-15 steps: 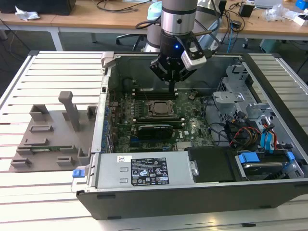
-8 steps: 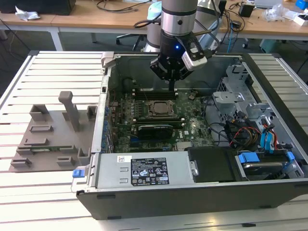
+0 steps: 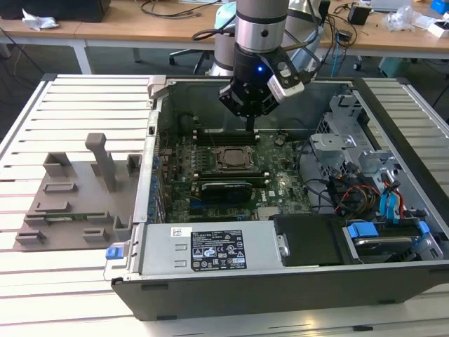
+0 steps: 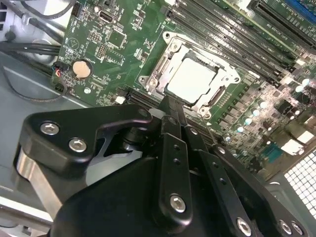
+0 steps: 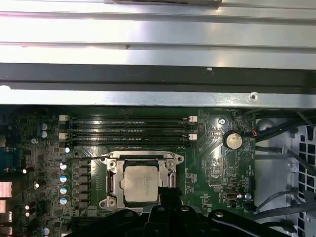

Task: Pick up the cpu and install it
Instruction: 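Install the first cpu locking lever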

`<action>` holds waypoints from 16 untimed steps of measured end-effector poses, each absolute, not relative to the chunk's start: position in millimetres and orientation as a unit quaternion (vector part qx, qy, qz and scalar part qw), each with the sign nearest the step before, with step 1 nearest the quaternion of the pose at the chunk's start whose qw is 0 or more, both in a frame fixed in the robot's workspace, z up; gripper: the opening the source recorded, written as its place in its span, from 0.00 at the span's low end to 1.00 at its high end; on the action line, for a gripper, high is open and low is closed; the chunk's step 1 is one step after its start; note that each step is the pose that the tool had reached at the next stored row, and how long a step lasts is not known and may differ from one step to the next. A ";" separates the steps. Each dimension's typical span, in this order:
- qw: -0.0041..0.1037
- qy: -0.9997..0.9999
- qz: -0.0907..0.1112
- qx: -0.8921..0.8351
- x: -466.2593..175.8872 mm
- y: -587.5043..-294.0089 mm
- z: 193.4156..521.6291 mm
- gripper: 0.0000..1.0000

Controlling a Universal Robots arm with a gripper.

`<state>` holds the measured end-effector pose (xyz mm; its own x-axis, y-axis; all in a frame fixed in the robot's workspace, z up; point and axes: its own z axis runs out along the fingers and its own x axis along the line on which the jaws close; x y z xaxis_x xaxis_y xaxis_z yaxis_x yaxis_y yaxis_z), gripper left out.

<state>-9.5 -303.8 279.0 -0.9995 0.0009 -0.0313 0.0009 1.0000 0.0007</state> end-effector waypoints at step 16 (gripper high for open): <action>-0.004 1.000 0.000 0.000 -28.4 -304.2 278.6 0.11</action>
<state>-28.4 -304.2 278.6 -1.0000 0.0009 0.0083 0.0009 1.0000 0.0005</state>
